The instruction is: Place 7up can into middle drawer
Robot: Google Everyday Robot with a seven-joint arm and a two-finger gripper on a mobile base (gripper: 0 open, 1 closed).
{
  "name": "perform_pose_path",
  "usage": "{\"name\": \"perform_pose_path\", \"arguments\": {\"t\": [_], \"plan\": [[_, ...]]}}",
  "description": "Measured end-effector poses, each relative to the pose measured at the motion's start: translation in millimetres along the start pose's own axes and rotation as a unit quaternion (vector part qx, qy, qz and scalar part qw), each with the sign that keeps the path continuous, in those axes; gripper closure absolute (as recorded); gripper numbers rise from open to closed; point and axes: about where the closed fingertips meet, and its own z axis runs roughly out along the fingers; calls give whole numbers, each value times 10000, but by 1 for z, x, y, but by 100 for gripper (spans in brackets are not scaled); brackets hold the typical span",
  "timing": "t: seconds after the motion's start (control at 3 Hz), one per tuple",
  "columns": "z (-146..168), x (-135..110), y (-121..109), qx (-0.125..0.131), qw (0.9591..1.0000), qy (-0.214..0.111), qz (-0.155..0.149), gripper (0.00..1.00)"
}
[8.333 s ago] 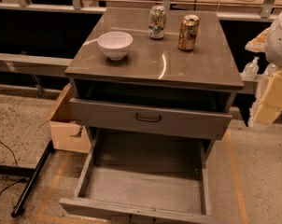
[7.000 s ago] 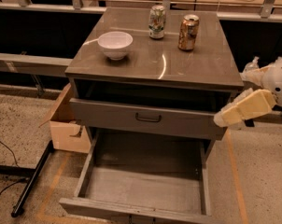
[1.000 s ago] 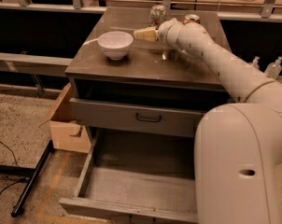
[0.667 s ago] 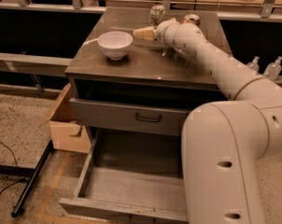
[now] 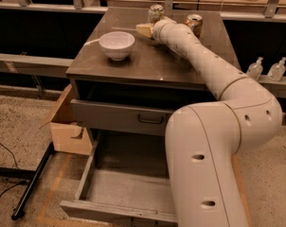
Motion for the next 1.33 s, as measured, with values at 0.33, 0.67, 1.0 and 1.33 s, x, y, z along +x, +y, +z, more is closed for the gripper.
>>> {"name": "perform_pose_path", "arguments": {"t": [0.33,0.67,1.0,1.33], "plan": [[9,-1,2,27,10000,-38,-84,52],[5,-10,3,-127,9999,-68,-25,75],[-22,-22,1,-428,9990,-18,127,97],[-74,-44,7,-908,9953,10,329,100]]}}
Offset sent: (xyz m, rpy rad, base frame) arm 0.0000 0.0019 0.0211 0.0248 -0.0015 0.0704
